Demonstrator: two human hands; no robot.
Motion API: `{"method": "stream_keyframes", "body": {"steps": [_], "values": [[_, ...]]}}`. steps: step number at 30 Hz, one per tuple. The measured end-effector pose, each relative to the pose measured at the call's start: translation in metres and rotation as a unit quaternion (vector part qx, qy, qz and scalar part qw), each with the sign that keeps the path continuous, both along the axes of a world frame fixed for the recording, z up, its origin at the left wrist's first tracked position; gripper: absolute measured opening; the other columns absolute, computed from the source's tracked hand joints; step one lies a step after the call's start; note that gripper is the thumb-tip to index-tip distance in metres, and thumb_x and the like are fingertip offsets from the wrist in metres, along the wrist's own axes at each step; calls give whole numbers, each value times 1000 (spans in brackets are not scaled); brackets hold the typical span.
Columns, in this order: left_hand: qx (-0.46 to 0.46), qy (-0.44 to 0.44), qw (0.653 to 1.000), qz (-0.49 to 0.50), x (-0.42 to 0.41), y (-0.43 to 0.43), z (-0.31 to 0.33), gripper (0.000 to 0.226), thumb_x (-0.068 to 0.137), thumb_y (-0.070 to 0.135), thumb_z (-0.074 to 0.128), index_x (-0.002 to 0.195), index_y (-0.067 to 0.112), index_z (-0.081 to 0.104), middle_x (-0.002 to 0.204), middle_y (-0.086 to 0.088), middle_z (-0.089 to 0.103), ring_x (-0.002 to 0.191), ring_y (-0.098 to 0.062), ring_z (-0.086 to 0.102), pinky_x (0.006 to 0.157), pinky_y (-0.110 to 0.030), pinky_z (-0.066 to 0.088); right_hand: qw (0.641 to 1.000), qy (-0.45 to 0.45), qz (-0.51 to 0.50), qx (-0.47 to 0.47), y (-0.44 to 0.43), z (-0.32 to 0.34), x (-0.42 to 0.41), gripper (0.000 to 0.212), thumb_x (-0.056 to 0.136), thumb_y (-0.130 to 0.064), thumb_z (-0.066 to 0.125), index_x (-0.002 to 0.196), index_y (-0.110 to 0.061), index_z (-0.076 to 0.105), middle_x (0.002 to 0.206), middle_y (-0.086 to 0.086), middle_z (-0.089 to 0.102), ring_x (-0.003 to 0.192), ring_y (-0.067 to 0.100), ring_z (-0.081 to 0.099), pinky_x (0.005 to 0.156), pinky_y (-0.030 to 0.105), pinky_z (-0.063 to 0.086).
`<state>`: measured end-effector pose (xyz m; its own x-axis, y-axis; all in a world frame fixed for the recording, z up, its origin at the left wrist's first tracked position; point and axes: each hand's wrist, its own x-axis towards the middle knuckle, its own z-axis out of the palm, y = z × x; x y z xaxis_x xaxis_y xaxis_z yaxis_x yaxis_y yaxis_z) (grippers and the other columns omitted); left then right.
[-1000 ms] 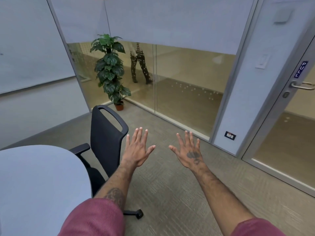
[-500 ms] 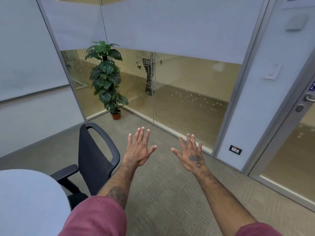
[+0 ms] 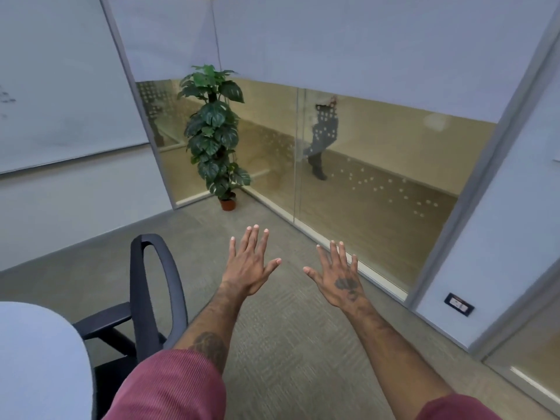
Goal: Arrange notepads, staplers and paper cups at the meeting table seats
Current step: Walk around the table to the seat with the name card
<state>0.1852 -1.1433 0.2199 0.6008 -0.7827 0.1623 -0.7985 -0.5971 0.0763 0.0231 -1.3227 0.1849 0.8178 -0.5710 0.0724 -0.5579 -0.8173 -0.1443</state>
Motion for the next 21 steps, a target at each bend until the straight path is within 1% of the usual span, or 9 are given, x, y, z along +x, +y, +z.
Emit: {"method": "stream_keyframes", "body": {"steps": [4, 7, 10, 14, 17, 21], "values": [[-2, 12, 999, 49, 25, -35, -8, 82, 95, 70, 16, 157, 22, -9, 165, -6, -13, 151, -20, -17, 117, -49, -13, 999, 9, 46, 1, -50, -2, 37, 92, 82, -79, -7, 157, -26, 0, 165, 13, -5, 151, 30, -13, 120, 58, -2], [-10, 16, 996, 85, 39, -54, -9, 82, 95, 71, 17, 157, 23, -8, 165, -6, -12, 151, -20, -16, 118, -50, -11, 996, 17, 81, 12, -81, 3, 60, 91, 83, -78, -3, 157, -26, 0, 165, 13, -7, 150, 30, -16, 120, 57, -4], [-14, 16, 993, 117, 52, -67, -5, 82, 95, 70, 18, 158, 22, -7, 166, -6, -10, 152, -20, -15, 119, -51, -10, 994, 21, 107, 18, -108, 9, 86, 88, 86, -78, 1, 158, -26, 1, 165, 13, -6, 151, 30, -15, 120, 57, -3], [-16, 13, 988, 152, 74, -80, 2, 83, 95, 70, 18, 158, 21, -6, 166, -7, -9, 152, -21, -14, 120, -52, -8, 990, 10, 137, 12, -126, 14, 128, 87, 87, -77, 4, 158, -27, 4, 165, 12, -5, 151, 29, -13, 120, 58, 0], [-20, 9, 984, 175, 96, -86, 3, 83, 95, 71, 17, 158, 21, -5, 166, -7, -9, 152, -21, -14, 120, -52, -8, 987, 2, 157, 15, -135, 17, 162, 90, 84, -79, 1, 158, -28, 5, 165, 12, -4, 151, 29, -12, 120, 58, 1], [-17, 14, 980, 197, 128, -87, -3, 83, 95, 71, 16, 158, 21, -6, 166, -7, -9, 152, -21, -14, 120, -52, -8, 983, 0, 186, 13, -138, 13, 208, 88, 86, -79, 3, 157, -28, 5, 165, 12, -4, 151, 29, -13, 120, 57, -1]]}}
